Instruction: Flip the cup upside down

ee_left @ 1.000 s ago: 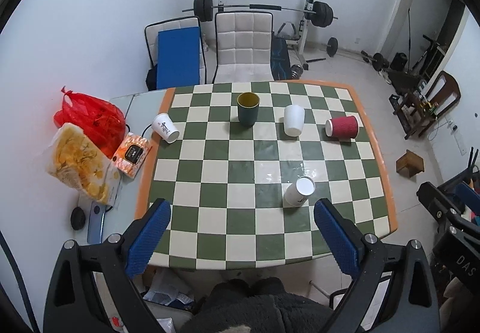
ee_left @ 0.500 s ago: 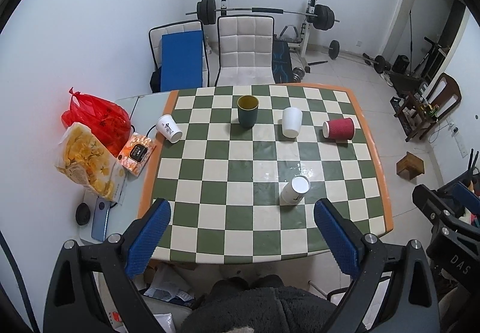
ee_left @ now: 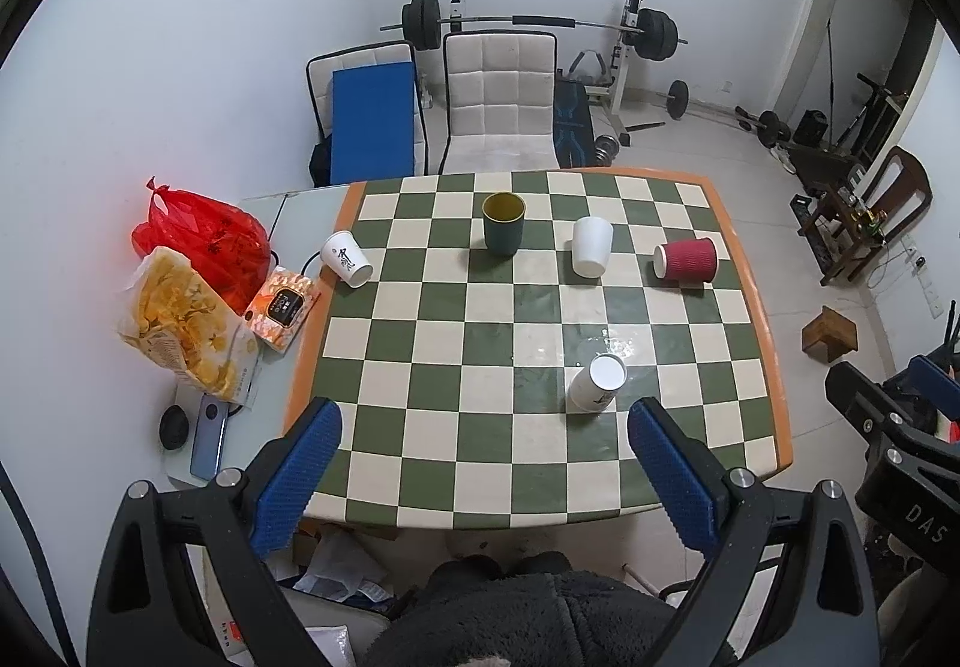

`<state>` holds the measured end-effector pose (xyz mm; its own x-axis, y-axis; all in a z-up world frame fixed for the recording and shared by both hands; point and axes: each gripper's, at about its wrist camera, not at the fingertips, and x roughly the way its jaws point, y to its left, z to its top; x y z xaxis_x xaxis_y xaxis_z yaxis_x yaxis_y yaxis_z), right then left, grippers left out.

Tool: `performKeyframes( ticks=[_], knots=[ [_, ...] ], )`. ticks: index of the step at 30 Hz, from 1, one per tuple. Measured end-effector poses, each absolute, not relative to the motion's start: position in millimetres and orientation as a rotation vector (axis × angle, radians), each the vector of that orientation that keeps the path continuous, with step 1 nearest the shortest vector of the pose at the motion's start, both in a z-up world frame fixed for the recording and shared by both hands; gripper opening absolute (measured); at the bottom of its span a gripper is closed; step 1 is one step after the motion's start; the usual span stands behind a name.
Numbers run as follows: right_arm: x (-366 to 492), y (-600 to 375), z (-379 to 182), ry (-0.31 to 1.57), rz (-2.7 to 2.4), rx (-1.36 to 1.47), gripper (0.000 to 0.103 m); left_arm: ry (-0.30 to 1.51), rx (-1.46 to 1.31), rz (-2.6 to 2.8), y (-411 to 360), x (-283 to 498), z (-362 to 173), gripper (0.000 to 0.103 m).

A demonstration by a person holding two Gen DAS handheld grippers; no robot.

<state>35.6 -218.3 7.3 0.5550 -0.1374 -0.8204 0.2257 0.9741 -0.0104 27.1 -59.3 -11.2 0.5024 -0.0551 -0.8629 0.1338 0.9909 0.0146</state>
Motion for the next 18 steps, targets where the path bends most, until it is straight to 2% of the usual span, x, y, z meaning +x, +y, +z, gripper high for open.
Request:
performKeyframes(
  ticks=[18],
  knots=[
    [41.5,-215.4,1.9,0.973,-0.183,0.095,0.099,1.036,0.086,-0.108,-56.4,26.1,-14.6,0.098]
  ],
)
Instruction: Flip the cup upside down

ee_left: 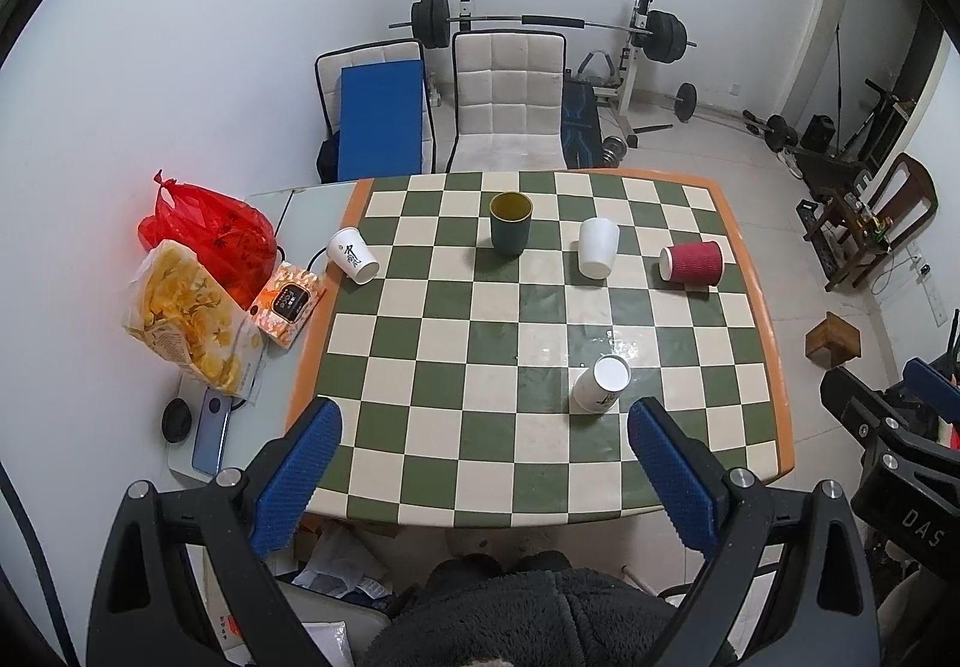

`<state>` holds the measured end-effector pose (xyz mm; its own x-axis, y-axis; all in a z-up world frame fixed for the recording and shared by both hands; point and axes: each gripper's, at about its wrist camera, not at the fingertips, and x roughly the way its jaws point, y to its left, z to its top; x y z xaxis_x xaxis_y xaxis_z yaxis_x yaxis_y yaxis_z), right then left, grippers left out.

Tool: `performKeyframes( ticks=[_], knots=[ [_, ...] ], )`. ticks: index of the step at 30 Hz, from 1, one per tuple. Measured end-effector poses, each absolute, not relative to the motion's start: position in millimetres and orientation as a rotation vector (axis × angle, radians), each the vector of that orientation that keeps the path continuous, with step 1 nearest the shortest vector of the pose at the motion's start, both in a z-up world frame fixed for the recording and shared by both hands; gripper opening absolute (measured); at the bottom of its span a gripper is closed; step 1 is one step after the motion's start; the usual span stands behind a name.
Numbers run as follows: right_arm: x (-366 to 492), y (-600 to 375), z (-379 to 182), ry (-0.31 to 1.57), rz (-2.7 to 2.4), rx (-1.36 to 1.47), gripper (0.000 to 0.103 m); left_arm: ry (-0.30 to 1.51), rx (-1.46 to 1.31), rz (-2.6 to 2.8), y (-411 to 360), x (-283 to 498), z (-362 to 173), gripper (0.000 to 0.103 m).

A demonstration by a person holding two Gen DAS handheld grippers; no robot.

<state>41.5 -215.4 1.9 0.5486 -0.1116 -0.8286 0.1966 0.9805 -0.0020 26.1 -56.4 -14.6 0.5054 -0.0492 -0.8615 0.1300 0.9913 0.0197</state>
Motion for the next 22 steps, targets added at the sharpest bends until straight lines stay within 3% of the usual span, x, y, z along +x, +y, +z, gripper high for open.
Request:
performKeyframes(
  ticks=[22],
  knots=[
    [34.2,-218.7,1.3,0.979,-0.165,0.101,0.099,1.031,0.076,-0.097,-61.8,23.6,-11.8,0.098]
  ],
)
